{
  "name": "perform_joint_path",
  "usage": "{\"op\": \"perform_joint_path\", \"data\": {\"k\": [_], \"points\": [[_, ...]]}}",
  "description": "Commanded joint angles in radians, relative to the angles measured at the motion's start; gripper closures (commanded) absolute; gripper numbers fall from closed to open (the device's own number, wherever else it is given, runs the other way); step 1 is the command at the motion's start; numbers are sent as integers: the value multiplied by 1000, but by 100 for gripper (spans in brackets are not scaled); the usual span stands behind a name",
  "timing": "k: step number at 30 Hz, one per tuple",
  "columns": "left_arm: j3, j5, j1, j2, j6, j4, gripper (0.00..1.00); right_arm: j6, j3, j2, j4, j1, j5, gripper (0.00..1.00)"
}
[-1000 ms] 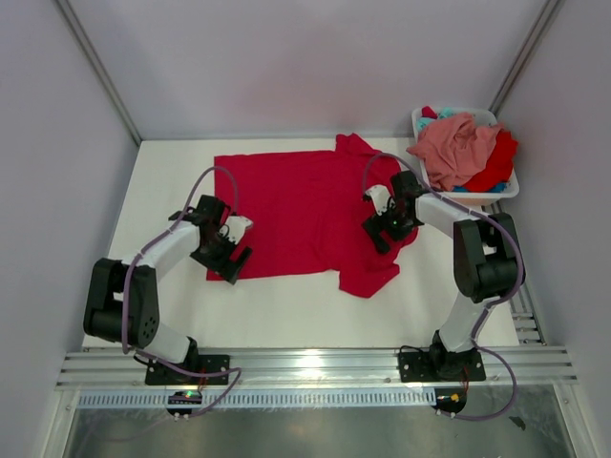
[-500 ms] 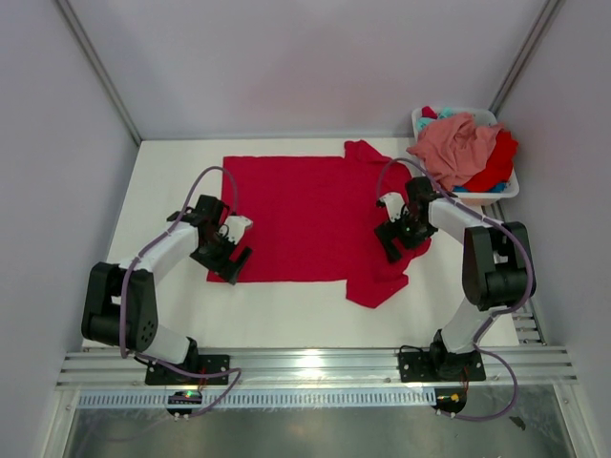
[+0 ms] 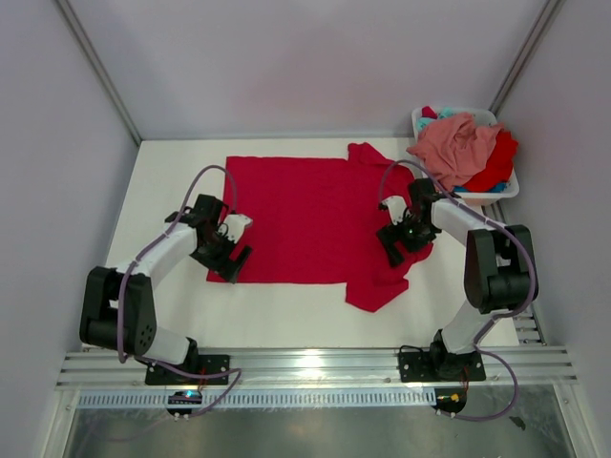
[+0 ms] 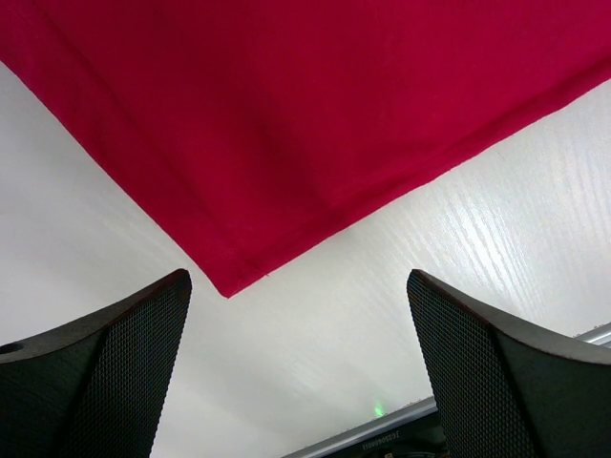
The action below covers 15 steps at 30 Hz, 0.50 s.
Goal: Fold and stack the t-shirts
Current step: Flatten the tshirt out
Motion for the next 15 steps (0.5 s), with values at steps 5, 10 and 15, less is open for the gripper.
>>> {"op": "perform_joint_path", "data": {"k": [5, 10, 15], "points": [[3, 7, 0, -63, -13, 11, 3, -32, 13, -98, -48, -10, -9, 1], [-5, -10, 0, -78, -19, 21, 2, -17, 17, -108, -15, -15, -15, 1], [-31, -1, 0, -87, -39, 110, 1, 23, -16, -122, 143, -16, 20, 1]]}}
